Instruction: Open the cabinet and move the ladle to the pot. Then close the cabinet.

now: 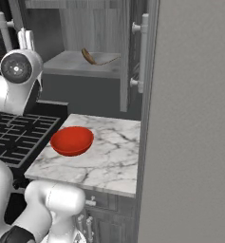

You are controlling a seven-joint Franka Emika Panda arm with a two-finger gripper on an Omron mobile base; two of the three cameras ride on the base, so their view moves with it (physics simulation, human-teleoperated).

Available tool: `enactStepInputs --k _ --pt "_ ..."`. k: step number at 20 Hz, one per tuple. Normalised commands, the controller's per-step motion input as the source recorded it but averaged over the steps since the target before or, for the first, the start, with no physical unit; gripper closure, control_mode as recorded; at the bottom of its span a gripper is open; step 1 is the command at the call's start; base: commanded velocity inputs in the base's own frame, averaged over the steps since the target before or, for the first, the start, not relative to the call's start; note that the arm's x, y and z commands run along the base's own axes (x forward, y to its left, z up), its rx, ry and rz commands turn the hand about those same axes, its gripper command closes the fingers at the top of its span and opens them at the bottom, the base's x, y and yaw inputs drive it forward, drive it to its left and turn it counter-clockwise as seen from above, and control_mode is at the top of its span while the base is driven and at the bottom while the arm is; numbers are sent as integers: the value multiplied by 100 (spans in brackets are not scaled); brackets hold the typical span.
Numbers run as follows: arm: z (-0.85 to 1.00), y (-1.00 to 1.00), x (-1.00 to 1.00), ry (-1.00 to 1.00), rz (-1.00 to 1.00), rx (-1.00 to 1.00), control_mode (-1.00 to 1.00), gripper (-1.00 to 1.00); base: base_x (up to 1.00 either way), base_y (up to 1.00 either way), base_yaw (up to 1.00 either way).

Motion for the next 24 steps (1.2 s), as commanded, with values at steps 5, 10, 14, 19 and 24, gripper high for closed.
enactStepInputs --k 5,10,14,19,24 --pt "-1 -9 29 -2 18 0 -100 100 0 0 0" --pt "0 -1 28 0 17 1 -100 100 0 0 0" --pt "0 0 12 -4 10 0 -100 100 0 0 0" --pt "-5 12 28 -7 3 0 -100 -100 0 0 0" --pt "0 18 25 -7 0 0 -100 -100 0 0 0"
